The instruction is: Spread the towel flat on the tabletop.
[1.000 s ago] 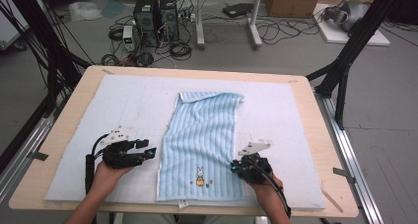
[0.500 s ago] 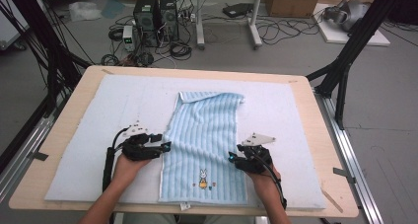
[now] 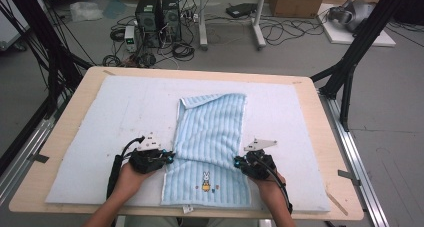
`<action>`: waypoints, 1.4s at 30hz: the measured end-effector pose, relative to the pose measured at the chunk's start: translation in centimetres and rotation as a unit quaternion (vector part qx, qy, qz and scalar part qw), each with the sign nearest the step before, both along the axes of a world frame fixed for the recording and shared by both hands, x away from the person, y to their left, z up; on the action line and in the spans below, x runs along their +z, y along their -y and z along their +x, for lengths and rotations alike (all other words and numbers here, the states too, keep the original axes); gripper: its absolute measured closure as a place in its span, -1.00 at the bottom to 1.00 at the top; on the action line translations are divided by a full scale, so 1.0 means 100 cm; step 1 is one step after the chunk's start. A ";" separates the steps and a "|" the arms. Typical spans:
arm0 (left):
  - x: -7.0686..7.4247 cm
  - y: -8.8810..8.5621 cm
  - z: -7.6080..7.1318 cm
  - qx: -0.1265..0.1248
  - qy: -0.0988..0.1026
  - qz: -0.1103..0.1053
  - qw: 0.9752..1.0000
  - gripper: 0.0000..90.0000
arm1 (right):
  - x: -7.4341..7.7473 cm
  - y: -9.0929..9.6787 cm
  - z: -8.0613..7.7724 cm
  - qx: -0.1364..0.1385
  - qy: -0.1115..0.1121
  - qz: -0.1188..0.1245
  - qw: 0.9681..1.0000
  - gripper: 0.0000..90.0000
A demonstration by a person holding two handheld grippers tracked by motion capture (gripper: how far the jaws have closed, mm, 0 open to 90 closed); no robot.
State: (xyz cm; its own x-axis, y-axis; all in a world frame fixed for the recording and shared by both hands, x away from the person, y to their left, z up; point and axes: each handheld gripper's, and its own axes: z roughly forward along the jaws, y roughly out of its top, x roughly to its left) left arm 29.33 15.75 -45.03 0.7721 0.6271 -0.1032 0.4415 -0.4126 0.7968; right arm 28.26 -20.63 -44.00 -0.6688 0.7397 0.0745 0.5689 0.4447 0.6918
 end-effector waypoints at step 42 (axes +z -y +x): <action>0.025 0.029 0.118 0.045 0.051 -0.048 0.997 0.09 | 0.010 -0.002 0.019 0.000 0.036 0.049 0.998 0.11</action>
State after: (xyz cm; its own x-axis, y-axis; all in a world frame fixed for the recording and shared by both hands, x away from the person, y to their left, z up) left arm 41.17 12.86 -42.57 0.7231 0.6849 -0.0896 0.3878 -0.2952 0.8732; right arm 30.19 -20.47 -42.99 -0.6755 0.7309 0.0973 0.5153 0.3736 0.7712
